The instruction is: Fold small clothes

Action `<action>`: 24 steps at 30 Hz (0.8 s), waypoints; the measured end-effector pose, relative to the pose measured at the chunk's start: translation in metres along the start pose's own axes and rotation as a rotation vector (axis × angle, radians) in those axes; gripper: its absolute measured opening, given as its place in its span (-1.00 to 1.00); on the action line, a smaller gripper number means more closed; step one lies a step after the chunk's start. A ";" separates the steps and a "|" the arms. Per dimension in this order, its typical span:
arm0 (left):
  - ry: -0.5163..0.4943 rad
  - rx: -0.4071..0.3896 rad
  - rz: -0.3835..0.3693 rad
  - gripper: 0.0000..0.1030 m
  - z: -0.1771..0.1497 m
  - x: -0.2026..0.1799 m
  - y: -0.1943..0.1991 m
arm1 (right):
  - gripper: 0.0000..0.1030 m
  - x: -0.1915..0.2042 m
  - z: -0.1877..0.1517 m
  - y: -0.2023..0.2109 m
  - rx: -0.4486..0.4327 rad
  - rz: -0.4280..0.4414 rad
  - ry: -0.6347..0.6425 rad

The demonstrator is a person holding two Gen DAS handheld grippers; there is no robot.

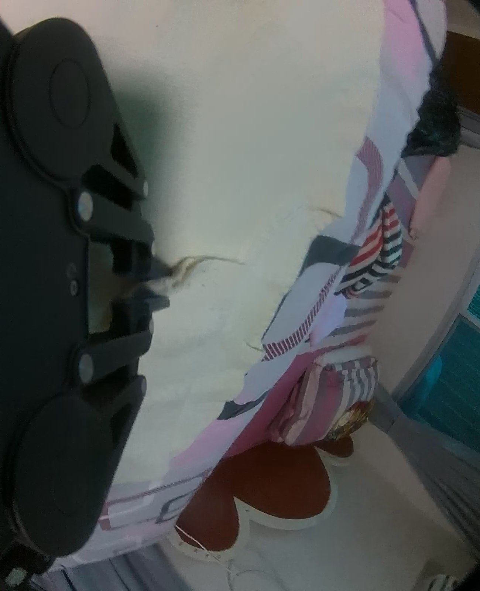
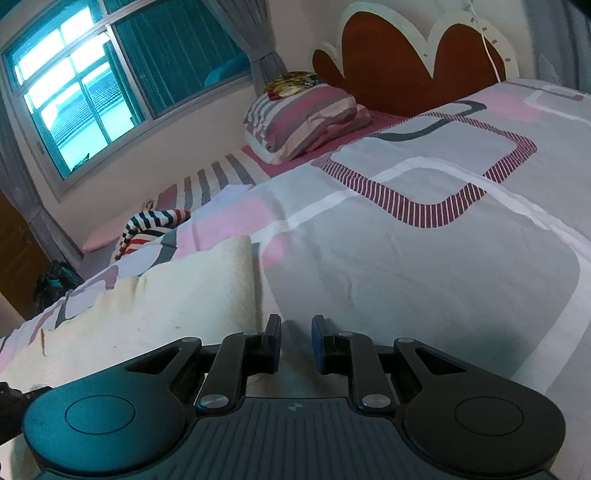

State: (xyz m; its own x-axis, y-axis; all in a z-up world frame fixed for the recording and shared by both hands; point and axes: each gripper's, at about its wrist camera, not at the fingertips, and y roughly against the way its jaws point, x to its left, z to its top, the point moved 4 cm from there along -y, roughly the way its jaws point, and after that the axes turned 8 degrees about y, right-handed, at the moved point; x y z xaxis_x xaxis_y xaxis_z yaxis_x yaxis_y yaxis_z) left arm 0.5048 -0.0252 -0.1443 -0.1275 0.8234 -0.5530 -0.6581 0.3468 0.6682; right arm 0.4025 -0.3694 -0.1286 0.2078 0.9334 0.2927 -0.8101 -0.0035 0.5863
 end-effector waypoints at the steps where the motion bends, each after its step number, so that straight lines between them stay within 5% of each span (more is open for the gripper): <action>1: -0.019 -0.013 0.003 -0.94 0.002 -0.002 0.002 | -0.64 0.000 0.001 0.000 -0.001 0.000 -0.001; 8: -0.088 -0.125 0.044 -0.95 0.027 0.014 0.042 | -0.64 0.007 0.005 0.000 -0.010 0.022 0.005; 24: -0.040 -0.187 0.162 -0.95 0.048 0.082 0.077 | -0.64 0.048 -0.003 -0.010 0.008 0.096 0.042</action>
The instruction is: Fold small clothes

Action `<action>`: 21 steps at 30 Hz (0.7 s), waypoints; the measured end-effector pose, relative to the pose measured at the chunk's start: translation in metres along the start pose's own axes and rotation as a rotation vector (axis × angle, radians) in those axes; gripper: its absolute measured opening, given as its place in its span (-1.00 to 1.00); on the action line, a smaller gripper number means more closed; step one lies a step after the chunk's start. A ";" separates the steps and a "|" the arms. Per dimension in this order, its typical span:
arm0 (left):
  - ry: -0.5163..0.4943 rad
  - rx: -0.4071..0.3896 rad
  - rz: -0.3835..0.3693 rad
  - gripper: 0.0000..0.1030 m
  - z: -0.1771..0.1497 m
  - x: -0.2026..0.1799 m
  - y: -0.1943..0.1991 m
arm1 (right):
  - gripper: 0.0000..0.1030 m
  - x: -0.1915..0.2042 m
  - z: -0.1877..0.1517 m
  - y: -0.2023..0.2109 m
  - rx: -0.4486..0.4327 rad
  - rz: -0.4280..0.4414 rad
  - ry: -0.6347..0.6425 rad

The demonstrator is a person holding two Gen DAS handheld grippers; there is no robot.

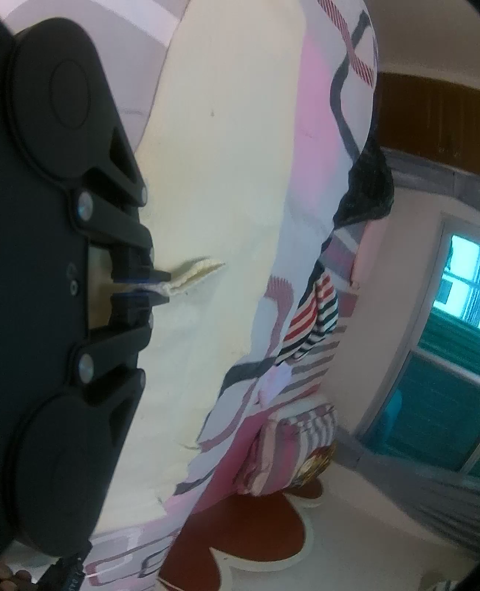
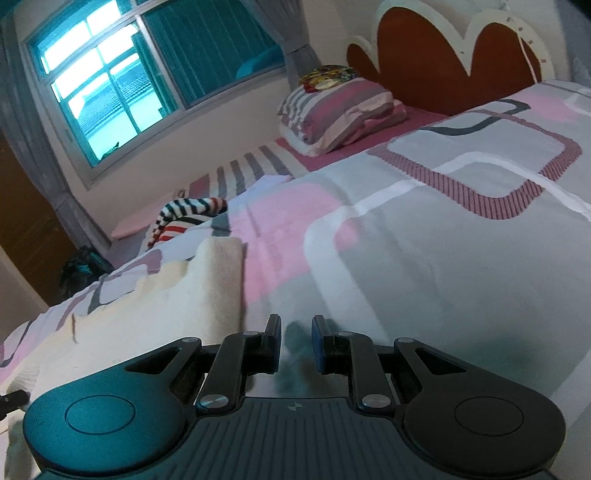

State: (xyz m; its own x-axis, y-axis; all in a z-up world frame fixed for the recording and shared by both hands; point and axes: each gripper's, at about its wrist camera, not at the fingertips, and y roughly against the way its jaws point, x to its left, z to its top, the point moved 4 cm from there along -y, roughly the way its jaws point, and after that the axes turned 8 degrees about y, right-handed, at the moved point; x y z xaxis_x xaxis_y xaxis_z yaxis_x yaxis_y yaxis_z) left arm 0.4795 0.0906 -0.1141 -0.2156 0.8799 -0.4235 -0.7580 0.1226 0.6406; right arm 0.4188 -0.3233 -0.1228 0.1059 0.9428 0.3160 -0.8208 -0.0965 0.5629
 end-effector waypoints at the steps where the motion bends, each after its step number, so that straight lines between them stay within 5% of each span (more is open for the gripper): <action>1: 0.012 -0.005 0.003 -0.95 0.002 0.003 0.000 | -0.64 0.002 0.000 -0.001 0.000 0.004 0.003; 19: -0.001 0.010 0.035 -0.94 0.002 0.020 -0.011 | -0.64 0.037 -0.007 0.001 -0.007 0.149 0.129; 20: -0.004 0.008 0.036 -0.94 0.002 0.020 -0.011 | -0.91 0.041 -0.010 -0.001 0.003 0.159 0.147; 21: -0.011 0.007 0.039 -0.94 0.002 0.019 -0.011 | -0.98 0.044 -0.013 -0.003 0.016 0.167 0.171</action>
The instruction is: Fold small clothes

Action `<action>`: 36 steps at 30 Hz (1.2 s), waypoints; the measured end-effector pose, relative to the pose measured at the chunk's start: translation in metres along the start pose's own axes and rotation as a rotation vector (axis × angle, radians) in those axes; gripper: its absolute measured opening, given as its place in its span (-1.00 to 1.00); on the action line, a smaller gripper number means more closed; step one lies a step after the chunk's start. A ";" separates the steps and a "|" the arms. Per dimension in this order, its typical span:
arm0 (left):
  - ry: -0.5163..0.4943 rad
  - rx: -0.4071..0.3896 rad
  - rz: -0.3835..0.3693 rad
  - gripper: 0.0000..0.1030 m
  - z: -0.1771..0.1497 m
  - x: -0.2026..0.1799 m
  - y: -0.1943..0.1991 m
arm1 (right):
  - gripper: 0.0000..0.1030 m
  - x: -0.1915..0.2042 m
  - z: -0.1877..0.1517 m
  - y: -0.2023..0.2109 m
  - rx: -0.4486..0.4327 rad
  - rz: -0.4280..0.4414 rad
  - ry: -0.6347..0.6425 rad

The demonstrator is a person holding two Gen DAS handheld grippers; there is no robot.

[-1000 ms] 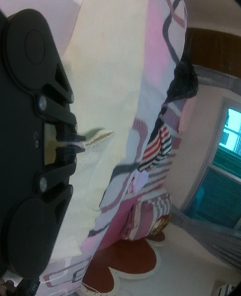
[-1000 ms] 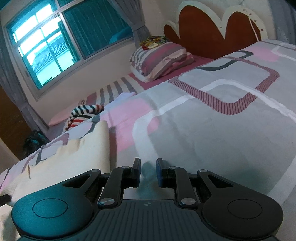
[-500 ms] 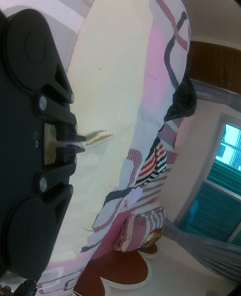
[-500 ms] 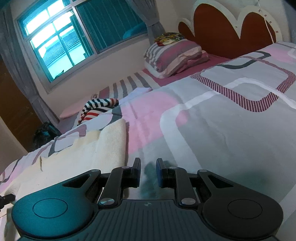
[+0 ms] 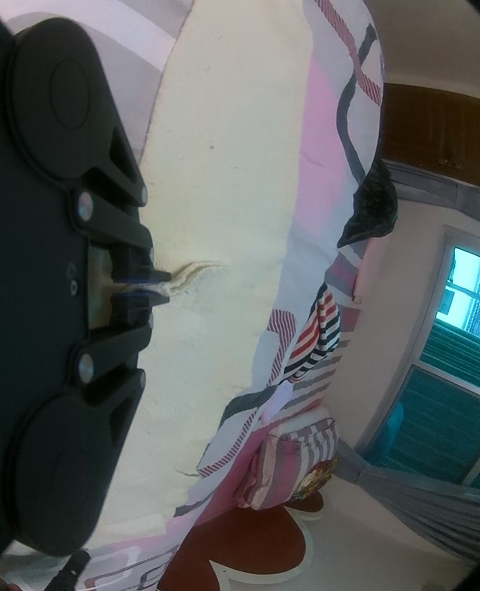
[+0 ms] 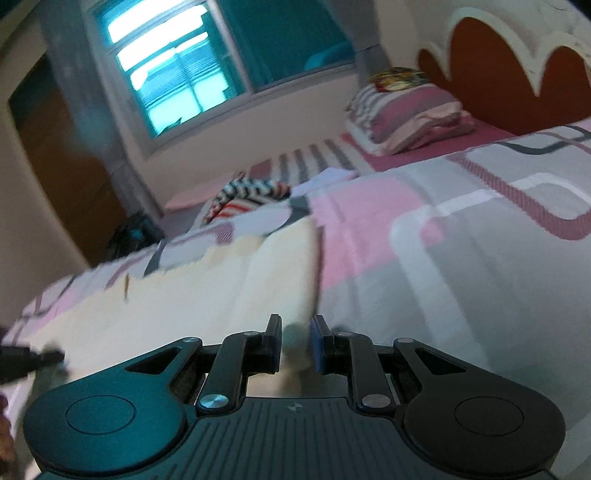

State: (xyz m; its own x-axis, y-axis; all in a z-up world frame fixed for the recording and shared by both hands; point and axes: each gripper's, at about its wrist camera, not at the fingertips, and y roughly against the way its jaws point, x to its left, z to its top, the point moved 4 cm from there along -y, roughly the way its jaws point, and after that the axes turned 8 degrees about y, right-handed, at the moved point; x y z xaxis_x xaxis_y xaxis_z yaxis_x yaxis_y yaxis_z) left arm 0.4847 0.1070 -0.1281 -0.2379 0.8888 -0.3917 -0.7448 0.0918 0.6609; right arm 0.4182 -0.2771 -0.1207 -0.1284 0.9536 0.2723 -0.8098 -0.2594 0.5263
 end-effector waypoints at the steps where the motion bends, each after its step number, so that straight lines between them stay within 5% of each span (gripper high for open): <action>1: -0.008 0.001 0.004 -0.94 -0.001 -0.001 0.000 | -0.98 0.002 -0.003 -0.003 0.014 -0.007 0.018; 9: -0.010 -0.010 0.021 -0.80 -0.003 0.004 0.003 | -0.98 0.002 -0.007 -0.017 0.072 -0.045 0.068; 13: -0.063 -0.122 0.121 -0.61 0.008 0.008 0.030 | -0.98 -0.006 0.008 -0.003 0.023 -0.045 0.066; 16: -0.118 -0.113 0.052 -0.61 0.013 -0.018 0.025 | -0.98 -0.008 0.028 -0.012 -0.021 -0.040 0.067; 21: -0.205 -0.017 0.038 -0.47 -0.001 -0.061 -0.018 | -0.98 0.022 0.046 -0.058 -0.013 0.058 0.137; 27: -0.188 -0.023 0.071 -0.45 -0.005 -0.048 -0.025 | -0.98 0.060 0.031 -0.097 0.082 0.232 0.288; 32: -0.214 -0.016 0.046 -0.44 0.000 -0.039 -0.025 | -1.00 -0.007 0.047 -0.109 0.045 0.021 0.111; 36: -0.226 -0.028 0.048 -0.44 0.000 -0.041 -0.027 | -1.00 -0.033 0.059 -0.118 0.044 0.016 0.043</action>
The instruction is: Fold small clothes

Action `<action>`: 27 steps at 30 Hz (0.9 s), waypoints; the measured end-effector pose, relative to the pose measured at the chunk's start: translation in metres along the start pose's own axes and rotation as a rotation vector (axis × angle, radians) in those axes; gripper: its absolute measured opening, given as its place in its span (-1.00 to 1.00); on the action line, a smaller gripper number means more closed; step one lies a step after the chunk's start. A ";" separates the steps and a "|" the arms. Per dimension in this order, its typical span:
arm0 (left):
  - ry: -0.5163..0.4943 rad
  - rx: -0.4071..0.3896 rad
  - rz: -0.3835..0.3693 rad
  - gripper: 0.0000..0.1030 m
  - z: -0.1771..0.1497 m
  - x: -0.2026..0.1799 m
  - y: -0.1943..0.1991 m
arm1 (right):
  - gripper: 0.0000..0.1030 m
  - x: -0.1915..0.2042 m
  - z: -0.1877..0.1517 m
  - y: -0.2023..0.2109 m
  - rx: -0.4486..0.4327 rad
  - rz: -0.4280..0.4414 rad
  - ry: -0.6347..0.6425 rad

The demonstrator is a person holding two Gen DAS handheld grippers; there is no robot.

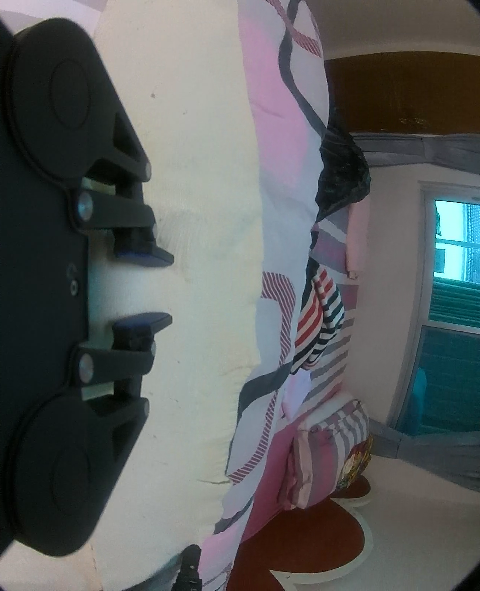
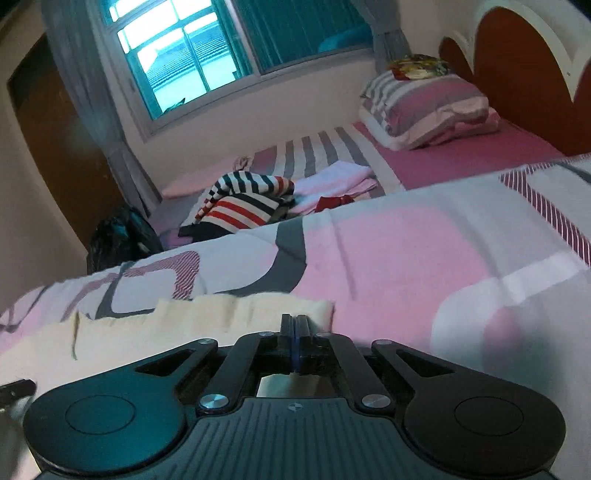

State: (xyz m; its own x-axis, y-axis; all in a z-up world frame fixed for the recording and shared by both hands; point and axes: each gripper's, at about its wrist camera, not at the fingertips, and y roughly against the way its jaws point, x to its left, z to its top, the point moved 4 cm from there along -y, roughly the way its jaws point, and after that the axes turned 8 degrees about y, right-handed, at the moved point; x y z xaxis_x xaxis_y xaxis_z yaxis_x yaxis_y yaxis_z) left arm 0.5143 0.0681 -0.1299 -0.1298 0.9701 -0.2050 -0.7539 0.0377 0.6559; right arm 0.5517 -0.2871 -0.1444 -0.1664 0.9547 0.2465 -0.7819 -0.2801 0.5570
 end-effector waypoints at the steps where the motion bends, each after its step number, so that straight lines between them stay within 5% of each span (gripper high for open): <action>1: -0.002 0.000 0.000 -0.44 0.000 0.000 0.000 | -1.00 0.001 0.000 -0.001 0.001 -0.004 0.018; 7: -0.025 0.028 0.018 -0.48 0.006 -0.005 0.005 | -1.00 0.012 0.000 0.003 0.022 -0.015 0.059; 10: -0.056 0.002 0.029 -0.20 0.003 -0.017 0.018 | -1.00 0.021 -0.007 0.027 0.025 0.017 0.079; 16: -0.112 0.032 0.042 -0.19 -0.020 -0.028 0.019 | -1.00 0.031 -0.044 0.060 0.099 0.024 0.076; 23: -0.098 0.030 0.054 -0.18 -0.022 -0.022 0.027 | -1.00 0.029 -0.062 0.086 0.101 -0.024 0.088; 27: -0.100 0.008 0.021 -0.18 -0.021 -0.050 0.035 | -1.00 0.042 -0.053 0.099 0.038 0.025 0.056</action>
State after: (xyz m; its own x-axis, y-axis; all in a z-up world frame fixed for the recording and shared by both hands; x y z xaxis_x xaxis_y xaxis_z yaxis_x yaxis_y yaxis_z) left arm 0.4808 0.0155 -0.1119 -0.0801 0.9898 -0.1177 -0.7464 0.0187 0.6652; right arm 0.4355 -0.2693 -0.1205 -0.2200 0.9511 0.2168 -0.7535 -0.3068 0.5814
